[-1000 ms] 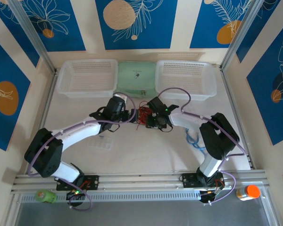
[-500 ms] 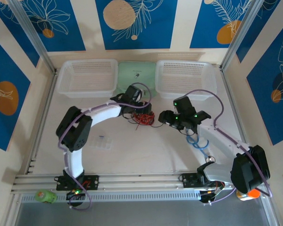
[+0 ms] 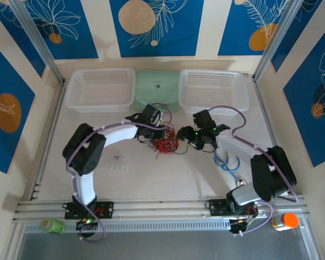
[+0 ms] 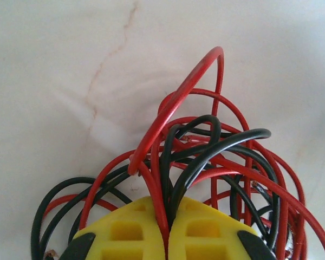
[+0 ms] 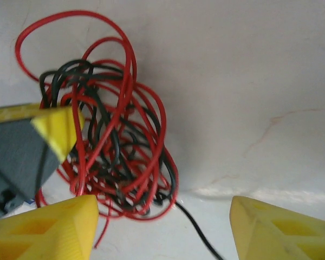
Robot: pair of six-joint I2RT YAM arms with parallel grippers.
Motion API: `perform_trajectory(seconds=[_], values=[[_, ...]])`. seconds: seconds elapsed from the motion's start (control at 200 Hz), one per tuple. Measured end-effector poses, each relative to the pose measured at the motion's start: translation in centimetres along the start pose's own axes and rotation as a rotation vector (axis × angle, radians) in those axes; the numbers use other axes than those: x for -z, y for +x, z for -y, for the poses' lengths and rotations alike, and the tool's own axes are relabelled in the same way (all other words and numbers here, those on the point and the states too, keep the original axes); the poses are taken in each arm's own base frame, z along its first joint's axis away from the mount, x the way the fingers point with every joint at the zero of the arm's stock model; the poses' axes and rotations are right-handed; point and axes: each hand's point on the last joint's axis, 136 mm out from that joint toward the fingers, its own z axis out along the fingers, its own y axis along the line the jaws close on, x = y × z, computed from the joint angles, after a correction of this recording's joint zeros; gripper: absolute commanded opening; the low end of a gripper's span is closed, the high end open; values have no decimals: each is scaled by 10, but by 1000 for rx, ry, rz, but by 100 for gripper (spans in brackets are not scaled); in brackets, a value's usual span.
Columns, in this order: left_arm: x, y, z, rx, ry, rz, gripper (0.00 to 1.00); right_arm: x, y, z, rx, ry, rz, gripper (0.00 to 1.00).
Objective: Untangle the cables
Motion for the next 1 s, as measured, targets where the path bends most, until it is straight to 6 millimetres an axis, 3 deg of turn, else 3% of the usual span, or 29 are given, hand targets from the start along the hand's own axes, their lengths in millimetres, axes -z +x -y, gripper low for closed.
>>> perform_trajectory(seconds=[0.285, 0.35, 0.45, 0.595, 0.77, 0.95, 1.0], values=[[52, -1, 20, -11, 98, 108, 0, -32, 11, -16, -2, 0, -46, 66], [63, -3, 24, -11, 118, 145, 0, -38, 13, -19, 3, -2, -54, 61], [73, -1, 26, 0, 146, 190, 0, -48, 18, -21, 4, -7, -69, 41], [73, 7, 24, 20, 174, 214, 18, -57, 24, -23, 3, -24, -90, 0], [81, 6, 28, 24, 201, 245, 37, -58, 28, -4, -5, 10, -93, 0], [99, -5, 27, 9, 176, 314, 38, -36, 26, 27, -10, 103, -45, 0], [99, -6, 24, 6, 156, 323, 44, -29, 23, 32, -3, 125, -22, 0]])
